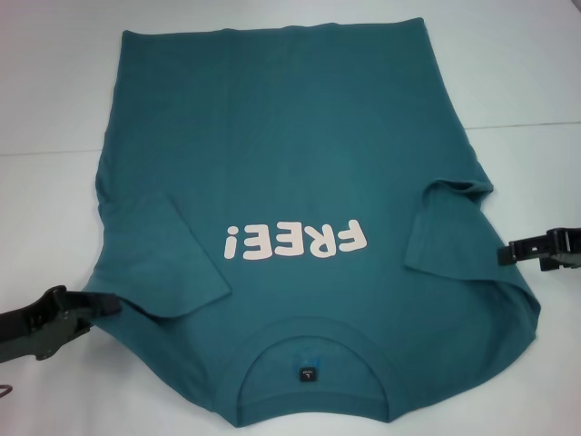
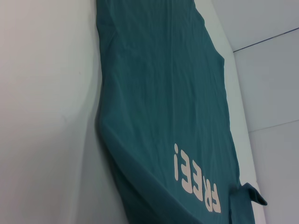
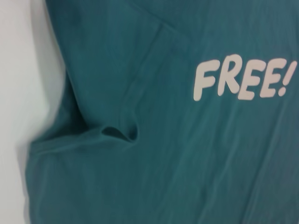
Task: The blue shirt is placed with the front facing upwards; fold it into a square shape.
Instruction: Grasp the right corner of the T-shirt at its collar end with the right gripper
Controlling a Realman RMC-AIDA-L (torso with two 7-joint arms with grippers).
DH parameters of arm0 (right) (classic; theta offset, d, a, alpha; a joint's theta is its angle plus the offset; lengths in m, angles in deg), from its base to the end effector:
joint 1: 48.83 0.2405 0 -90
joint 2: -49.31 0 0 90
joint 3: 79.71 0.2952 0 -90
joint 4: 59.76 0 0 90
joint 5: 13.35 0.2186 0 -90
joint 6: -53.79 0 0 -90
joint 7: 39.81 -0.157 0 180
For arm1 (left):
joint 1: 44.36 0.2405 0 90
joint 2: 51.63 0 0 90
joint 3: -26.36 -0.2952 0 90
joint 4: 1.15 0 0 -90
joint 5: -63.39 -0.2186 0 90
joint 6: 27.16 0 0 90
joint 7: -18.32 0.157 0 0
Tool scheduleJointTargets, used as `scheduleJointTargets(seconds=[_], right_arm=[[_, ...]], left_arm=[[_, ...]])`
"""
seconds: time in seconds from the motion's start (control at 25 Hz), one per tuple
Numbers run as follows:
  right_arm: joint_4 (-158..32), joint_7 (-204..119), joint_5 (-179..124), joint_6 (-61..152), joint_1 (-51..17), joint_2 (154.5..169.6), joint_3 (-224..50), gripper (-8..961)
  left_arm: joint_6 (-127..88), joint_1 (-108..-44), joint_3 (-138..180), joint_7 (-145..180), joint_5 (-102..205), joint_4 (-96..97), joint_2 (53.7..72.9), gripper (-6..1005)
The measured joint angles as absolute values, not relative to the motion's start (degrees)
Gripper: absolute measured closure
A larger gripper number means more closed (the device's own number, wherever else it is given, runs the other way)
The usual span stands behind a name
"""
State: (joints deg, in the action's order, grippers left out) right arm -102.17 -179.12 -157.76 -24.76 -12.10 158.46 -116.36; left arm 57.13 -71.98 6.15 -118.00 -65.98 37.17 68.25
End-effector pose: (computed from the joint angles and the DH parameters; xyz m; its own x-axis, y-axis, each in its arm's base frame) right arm 0.3589 0.4141 0.0626 0.2500 -0.9058 -0.3421 -0.9427 -0.1469 -0.2996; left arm -0.3614 0.3433 -0.0100 -0.1619 0.8410 0.5162 0.9660 0.0282 0.2569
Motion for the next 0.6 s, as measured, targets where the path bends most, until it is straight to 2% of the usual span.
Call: scheduleJointTargets(seconds=[0.6], right_arm=[[-102.0,-177.8,-156.4,-18.7,-11.9,159.57,-116.4,125]], left_arm=[[57.0,-72.0,6.2,-118.0,-66.0,37.2,68.25,945]])
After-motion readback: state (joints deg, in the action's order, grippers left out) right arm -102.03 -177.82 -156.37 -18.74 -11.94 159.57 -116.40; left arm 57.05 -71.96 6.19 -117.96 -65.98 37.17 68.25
